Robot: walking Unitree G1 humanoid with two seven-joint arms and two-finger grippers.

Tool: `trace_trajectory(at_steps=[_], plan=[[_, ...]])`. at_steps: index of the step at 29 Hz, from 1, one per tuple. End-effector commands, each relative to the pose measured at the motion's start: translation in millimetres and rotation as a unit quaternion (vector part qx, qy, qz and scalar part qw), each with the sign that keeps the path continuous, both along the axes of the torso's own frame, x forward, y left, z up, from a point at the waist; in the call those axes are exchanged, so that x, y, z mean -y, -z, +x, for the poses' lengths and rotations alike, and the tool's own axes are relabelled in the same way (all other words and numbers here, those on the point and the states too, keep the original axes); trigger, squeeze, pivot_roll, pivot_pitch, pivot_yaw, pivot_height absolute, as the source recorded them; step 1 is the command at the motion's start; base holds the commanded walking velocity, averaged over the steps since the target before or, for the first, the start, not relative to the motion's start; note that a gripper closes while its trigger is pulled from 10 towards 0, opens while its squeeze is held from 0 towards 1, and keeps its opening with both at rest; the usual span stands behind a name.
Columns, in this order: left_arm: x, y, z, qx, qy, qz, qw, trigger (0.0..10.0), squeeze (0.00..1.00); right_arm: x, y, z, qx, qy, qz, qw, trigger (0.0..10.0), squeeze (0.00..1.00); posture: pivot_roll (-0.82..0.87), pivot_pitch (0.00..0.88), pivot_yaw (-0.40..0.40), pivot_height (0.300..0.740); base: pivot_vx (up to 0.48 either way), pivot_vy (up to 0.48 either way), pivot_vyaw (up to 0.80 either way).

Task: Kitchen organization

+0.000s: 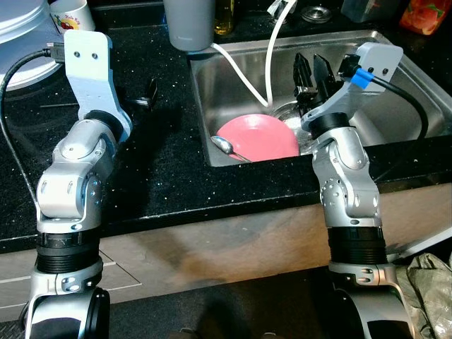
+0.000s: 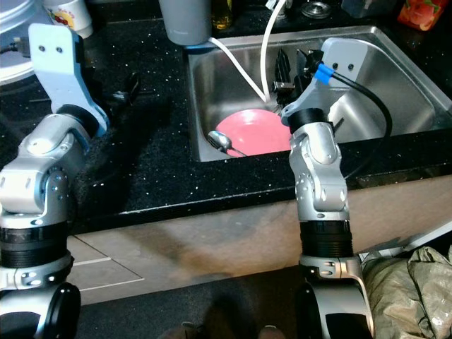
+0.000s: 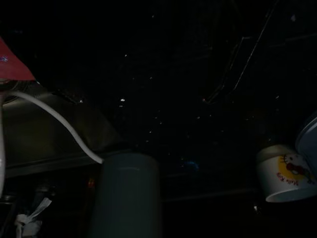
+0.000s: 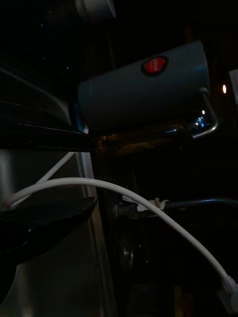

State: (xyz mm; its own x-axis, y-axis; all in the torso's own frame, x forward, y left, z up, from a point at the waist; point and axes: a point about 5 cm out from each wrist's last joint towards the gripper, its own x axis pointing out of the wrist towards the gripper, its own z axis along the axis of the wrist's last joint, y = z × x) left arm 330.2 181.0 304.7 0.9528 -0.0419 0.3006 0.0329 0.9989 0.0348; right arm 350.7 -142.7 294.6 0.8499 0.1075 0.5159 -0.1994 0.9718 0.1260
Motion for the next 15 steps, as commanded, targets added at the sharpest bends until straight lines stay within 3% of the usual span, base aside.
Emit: trace_trajectory(at_steps=[1, 15], plan=[[0.8, -3.3, -2.5, 0.011, 0.005, -0.004, 1.000, 10.0, 0.00, -0.3, 1.0, 0.1, 0.001, -0.002, 0.002, 1.000, 10.0, 0.00, 0.06, 0.142, 0.008, 0.740, 0.000, 0.000, 0.00], [-0.6, -3.5, -2.2, 0.012, 0.002, -0.005, 1.000, 10.0, 0.00, 0.6, 0.4, -0.2, 0.002, -0.001, 0.002, 1.000, 10.0, 0.00, 0.05, 0.148, 0.007, 0.740, 0.000, 0.000, 0.00]])
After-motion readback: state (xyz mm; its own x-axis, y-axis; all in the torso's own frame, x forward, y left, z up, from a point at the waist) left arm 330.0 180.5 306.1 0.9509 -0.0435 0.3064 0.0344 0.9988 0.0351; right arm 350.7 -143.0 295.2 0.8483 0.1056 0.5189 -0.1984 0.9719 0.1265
